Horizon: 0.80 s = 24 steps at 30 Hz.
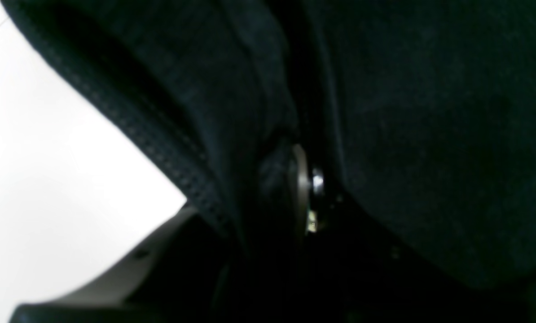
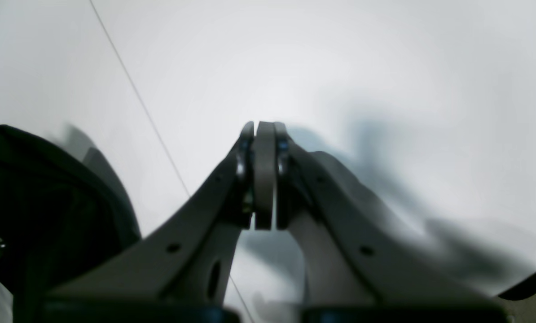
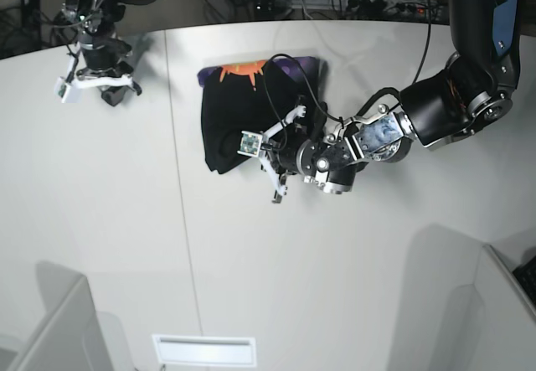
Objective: Fold the T-shirt properly
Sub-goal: 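Rotate and flatten the folded shirt bundle with the left gripper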
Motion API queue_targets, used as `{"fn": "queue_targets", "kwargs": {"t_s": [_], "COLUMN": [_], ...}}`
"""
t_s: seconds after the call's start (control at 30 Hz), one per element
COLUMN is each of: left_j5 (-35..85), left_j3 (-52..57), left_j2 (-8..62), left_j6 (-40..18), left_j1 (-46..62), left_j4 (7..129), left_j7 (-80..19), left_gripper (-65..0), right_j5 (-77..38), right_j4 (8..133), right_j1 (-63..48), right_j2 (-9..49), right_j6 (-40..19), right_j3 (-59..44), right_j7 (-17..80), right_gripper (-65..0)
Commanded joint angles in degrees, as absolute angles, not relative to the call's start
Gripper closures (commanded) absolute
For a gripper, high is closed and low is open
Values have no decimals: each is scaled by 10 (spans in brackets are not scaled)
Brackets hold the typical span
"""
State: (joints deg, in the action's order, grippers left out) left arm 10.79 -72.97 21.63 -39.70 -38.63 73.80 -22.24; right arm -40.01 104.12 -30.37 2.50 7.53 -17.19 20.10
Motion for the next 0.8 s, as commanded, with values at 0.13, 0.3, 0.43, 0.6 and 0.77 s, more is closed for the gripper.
{"fn": "queue_targets", "kwargs": {"t_s": [0.13,0.3,0.43,0.6,0.77], "left_j5": [87,87,87,89,88], "left_j3": [-727,-727,-727,-726,-633], "left_j2": [220,219,219,211,196], "left_j6": [-400,-400,-400,-400,-400], "left_j1": [-385,-393,-407,-434,-429], "left_j4": [736,737,737,736,737], "left_j7": [-250,-251,-251,-251,-251], "left_gripper": [0,0,-86,-351,-441], "right_j5": [-400,-400,-400,-400,-400], "right_j4": [1049,1048,1048,1048,1048], "right_j1": [-303,-297,-297,-298,-296], "right_j2": [30,30,30,31,33], "right_j6": [72,72,72,71,70], "right_j3": [-174,-172,-172,-172,-172], "right_j7": [189,189,190,191,226], "right_gripper": [0,0,0,0,0]}}
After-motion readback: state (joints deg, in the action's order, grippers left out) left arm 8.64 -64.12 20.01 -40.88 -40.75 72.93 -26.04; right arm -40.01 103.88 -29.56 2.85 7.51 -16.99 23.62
